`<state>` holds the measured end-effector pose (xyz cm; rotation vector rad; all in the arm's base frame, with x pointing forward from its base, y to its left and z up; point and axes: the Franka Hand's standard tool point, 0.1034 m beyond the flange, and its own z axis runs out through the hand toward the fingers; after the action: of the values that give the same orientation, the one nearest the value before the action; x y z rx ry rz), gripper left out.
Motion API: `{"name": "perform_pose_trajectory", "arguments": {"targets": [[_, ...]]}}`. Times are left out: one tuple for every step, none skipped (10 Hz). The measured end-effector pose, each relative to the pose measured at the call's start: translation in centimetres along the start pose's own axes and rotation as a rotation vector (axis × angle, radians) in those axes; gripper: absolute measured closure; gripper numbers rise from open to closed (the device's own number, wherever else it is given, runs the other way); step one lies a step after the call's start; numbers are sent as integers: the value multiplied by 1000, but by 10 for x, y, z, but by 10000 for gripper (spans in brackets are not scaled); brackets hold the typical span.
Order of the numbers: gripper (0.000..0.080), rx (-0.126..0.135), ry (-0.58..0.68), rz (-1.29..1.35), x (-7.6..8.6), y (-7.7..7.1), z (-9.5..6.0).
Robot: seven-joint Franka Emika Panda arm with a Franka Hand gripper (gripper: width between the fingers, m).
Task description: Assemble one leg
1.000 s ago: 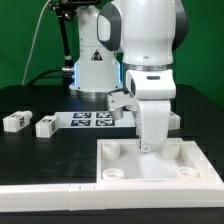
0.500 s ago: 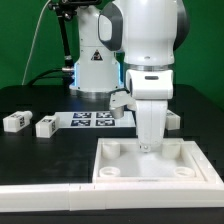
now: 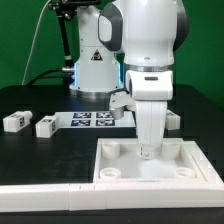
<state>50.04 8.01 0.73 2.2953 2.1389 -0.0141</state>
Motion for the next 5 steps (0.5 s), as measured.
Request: {"name": "perform_pose_trajectory", "arguments": {"targets": [[162,0,0,0,0,0,0],[152,0,0,0,0,0,0],[152,0,0,0,0,0,0],[150,0,0,6,0,0,-1],[150,-5,-3,26,0,-3,-8]]}}
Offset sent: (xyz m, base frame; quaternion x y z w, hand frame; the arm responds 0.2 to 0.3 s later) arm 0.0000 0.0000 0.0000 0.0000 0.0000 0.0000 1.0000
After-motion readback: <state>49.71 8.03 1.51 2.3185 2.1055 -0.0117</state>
